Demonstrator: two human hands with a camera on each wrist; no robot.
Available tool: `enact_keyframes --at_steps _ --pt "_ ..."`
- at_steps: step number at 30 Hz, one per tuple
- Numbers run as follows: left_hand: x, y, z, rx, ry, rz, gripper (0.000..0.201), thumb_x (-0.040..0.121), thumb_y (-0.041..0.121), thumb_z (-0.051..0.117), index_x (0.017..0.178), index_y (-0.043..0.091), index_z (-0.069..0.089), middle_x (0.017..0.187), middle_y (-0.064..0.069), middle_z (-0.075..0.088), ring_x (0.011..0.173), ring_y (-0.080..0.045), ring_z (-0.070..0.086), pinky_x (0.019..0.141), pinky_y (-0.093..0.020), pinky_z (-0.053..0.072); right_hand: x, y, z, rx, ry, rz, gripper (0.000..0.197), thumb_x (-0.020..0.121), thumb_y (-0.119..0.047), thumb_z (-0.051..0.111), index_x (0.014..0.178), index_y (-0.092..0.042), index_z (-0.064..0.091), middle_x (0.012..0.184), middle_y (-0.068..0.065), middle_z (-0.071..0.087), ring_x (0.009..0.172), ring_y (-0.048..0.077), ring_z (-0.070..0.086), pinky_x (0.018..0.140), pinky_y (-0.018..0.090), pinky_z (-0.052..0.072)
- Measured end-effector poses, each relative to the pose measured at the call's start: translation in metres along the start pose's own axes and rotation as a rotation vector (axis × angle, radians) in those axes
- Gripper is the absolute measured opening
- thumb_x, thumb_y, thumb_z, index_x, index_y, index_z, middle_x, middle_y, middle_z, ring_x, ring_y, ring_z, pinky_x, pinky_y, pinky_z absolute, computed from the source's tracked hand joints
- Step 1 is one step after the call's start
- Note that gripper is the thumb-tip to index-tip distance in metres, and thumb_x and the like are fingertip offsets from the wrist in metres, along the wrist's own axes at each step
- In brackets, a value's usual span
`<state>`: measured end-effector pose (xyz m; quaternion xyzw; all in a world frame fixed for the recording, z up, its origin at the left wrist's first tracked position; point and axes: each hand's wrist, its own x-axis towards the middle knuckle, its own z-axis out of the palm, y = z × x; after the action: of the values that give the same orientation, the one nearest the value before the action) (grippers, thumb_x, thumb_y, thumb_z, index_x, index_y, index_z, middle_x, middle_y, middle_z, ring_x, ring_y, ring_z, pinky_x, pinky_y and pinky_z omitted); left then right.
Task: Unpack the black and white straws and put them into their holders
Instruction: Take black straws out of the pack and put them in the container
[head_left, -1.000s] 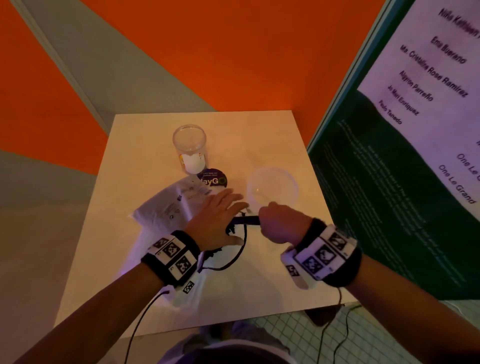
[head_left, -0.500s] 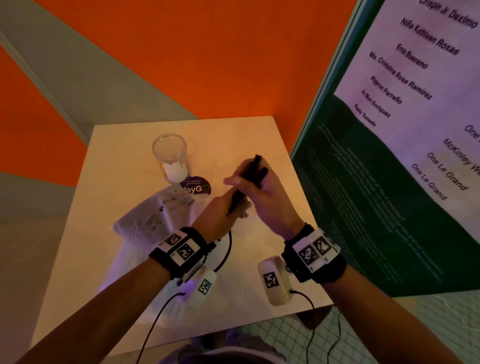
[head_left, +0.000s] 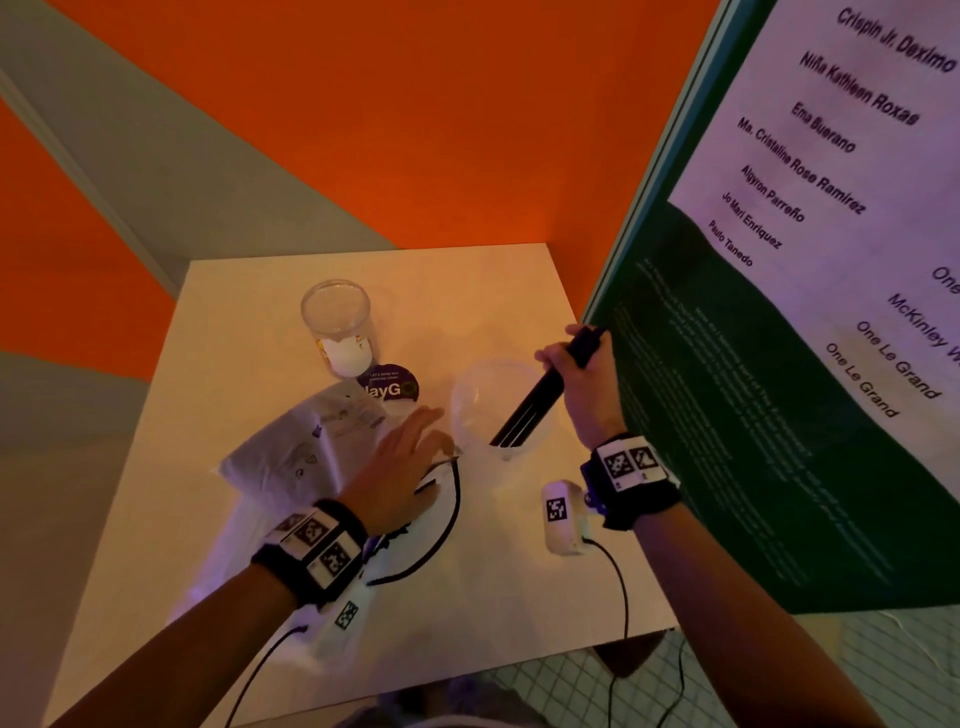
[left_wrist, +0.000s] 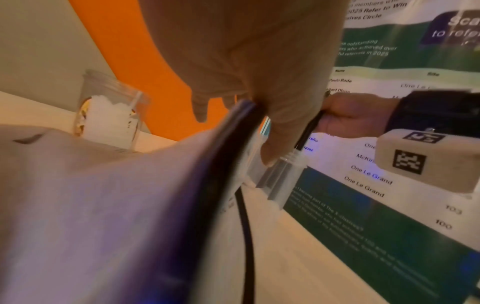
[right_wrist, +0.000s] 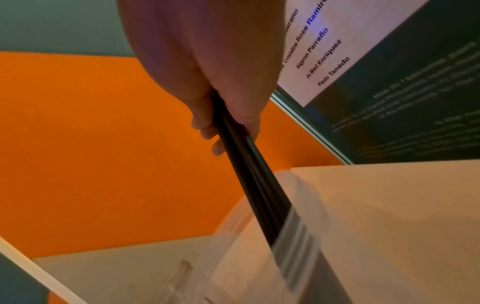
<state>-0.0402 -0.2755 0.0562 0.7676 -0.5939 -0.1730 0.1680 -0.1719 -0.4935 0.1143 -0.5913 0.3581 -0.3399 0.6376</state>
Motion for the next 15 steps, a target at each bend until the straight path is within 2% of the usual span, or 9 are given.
enact_keyframes --at_steps 3,4,5,7,8,9,10,13,15 --pt "-0.015 -0.009 0.000 0.093 -0.090 0.035 0.014 0.089 0.018 0.058 0.100 0.025 0.058 0.158 -0.003 0.010 0.146 -0.029 0.004 0.117 -0.048 0.018 0.001 0.017 -0.002 -0.034 0.019 0.048 0.037 0.087 -0.013 0.064 0.114 -0.028 0.044 0.087 0.000 0.067 0.079 0.015 0.064 0.081 0.038 0.051" --pt "-0.019 -0.012 -0.001 0.101 -0.095 0.042 0.011 0.088 0.014 0.057 0.094 0.022 0.062 0.157 -0.005 0.016 0.146 -0.031 0.008 0.117 -0.048 0.020 0.003 0.019 -0.003 -0.049 0.005 0.065 0.045 0.085 -0.018 0.068 0.120 -0.028 0.041 0.093 0.000 0.067 0.081 0.011 0.065 0.081 0.035 0.050" --pt "-0.021 -0.014 -0.002 0.098 -0.086 0.051 0.012 0.088 0.010 0.057 0.089 0.019 0.065 0.154 -0.008 0.027 0.143 -0.032 0.021 0.114 -0.046 0.028 0.004 0.019 -0.004 -0.061 -0.016 0.088 0.054 0.083 -0.022 0.071 0.125 -0.029 0.038 0.100 0.000 0.066 0.089 0.010 0.065 0.084 0.035 0.049" --pt "-0.025 -0.020 -0.006 0.042 -0.065 0.020 0.018 0.090 0.008 0.053 0.089 0.015 0.069 0.137 -0.003 0.051 0.122 -0.024 0.051 0.096 -0.025 0.044 0.007 0.018 -0.009 -0.088 -0.049 0.132 0.069 0.079 -0.025 0.076 0.131 -0.034 0.032 0.119 0.003 0.057 0.118 0.019 0.055 0.098 0.043 0.045" --pt "-0.027 -0.023 -0.008 0.012 -0.076 -0.039 0.021 0.092 0.010 0.050 0.097 0.016 0.069 0.130 0.001 0.056 0.110 -0.017 0.057 0.084 -0.013 0.044 0.007 0.016 -0.012 -0.121 -0.056 0.135 0.073 0.079 -0.027 0.076 0.134 -0.034 0.029 0.129 0.006 0.051 0.128 0.022 0.046 0.103 0.044 0.040" --pt "-0.029 -0.026 -0.011 -0.003 -0.083 -0.099 0.023 0.095 0.013 0.047 0.106 0.018 0.067 0.127 0.003 0.059 0.101 -0.012 0.059 0.075 -0.008 0.042 0.006 0.013 -0.013 -0.169 -0.055 0.119 0.075 0.079 -0.029 0.075 0.137 -0.033 0.027 0.138 0.007 0.045 0.132 0.020 0.040 0.104 0.041 0.038" --pt "-0.029 -0.029 -0.013 -0.008 -0.075 -0.137 0.026 0.096 0.015 0.046 0.112 0.019 0.065 0.127 0.004 0.059 0.096 -0.010 0.059 0.071 -0.008 0.042 0.003 0.010 -0.014 -0.225 -0.042 0.080 0.076 0.081 -0.030 0.074 0.141 -0.031 0.026 0.143 0.006 0.040 0.133 0.017 0.037 0.104 0.037 0.036" --pt "-0.030 -0.033 -0.018 -0.043 -0.062 -0.145 0.031 0.096 0.014 0.047 0.122 0.020 0.062 0.135 0.005 0.054 0.107 -0.014 0.059 0.084 -0.019 0.048 -0.014 -0.002 -0.006 -0.380 0.009 -0.202 0.059 0.087 -0.021 0.067 0.138 -0.017 0.037 0.141 0.000 0.043 0.130 0.012 0.041 0.106 0.029 0.037" --pt "-0.030 -0.035 -0.021 -0.081 -0.068 -0.118 0.034 0.095 0.013 0.047 0.126 0.020 0.060 0.138 0.005 0.052 0.113 -0.014 0.057 0.090 -0.024 0.049 -0.033 -0.012 0.011 -0.451 -0.057 -0.378 0.034 0.089 -0.010 0.061 0.121 -0.014 0.051 0.122 -0.005 0.054 0.111 0.003 0.053 0.094 0.021 0.046"
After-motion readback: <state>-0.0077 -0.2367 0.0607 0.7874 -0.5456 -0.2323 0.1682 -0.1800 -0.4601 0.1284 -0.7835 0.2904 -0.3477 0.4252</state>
